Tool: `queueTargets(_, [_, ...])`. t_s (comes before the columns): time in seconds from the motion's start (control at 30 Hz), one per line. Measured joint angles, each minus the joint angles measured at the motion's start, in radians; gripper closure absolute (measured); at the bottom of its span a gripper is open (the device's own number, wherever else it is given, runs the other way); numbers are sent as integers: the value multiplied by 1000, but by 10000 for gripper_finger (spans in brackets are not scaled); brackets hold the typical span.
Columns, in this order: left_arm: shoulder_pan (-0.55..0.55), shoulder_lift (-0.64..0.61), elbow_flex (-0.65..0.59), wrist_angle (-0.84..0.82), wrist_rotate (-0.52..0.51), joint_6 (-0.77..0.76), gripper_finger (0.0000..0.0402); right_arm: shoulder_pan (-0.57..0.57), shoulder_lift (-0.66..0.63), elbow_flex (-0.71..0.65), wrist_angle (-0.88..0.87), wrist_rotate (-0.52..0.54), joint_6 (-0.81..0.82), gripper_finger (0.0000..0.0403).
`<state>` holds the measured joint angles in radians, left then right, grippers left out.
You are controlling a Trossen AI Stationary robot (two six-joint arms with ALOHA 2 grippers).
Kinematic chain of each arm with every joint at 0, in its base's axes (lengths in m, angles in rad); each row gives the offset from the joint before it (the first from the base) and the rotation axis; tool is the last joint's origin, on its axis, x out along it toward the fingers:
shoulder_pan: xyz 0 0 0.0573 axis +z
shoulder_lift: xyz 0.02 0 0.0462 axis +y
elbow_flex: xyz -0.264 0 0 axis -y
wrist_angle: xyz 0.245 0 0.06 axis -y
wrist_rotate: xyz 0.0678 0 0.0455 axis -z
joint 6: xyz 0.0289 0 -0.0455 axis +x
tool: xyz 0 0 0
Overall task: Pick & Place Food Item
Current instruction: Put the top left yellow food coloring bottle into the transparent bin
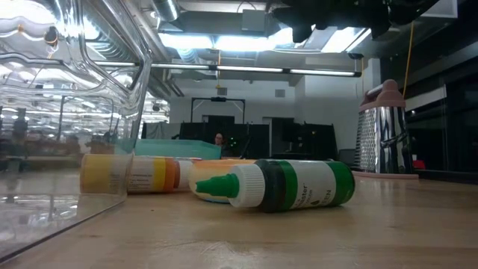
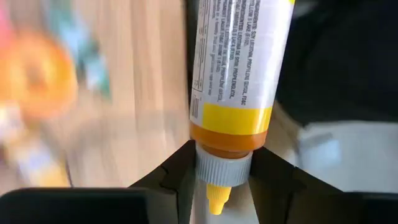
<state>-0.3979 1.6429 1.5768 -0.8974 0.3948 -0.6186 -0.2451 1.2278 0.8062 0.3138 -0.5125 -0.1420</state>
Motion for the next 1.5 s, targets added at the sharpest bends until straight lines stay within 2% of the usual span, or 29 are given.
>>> queueTargets(0.07, [7, 15, 0, -108, 71, -65, 287, 0, 0, 0, 0, 0, 0, 181])
queueTargets(0.23, [7, 38, 0, -426, 172, -182, 287, 0, 0, 0, -1, 0, 1, 181])
queueTargets(0.4, [13, 75, 0, -683, 295, -236, 287, 0, 0, 0, -1, 0, 3, 181])
queueTargets(0.53, [23, 115, 0, -665, 388, -235, 287, 0, 0, 0, -1, 0, 3, 181])
queueTargets(0.8, [14, 286, -2, -672, 540, -115, 287, 0, 0, 0, -1, -5, -1, 181])
queueTargets(1.0, [-2, 341, -2, -672, 591, -73, 287, 0, 0, 0, -1, -5, -16, 181])
queueTargets(1.17, [8, 311, -2, -673, 558, -72, 287, 0, 0, 0, -1, -5, -23, 181])
queueTargets(1.3, [26, 268, -2, -674, 459, -48, 287, 0, 0, 0, -1, -4, -23, 181])
queueTargets(1.4, [41, 223, -2, -675, 310, 5, 287, 0, 0, 0, 0, -4, -16, 181])
queueTargets(1.5, [55, 159, -2, -673, 82, 44, 287, 0, 0, 0, -1, -4, -3, 181])
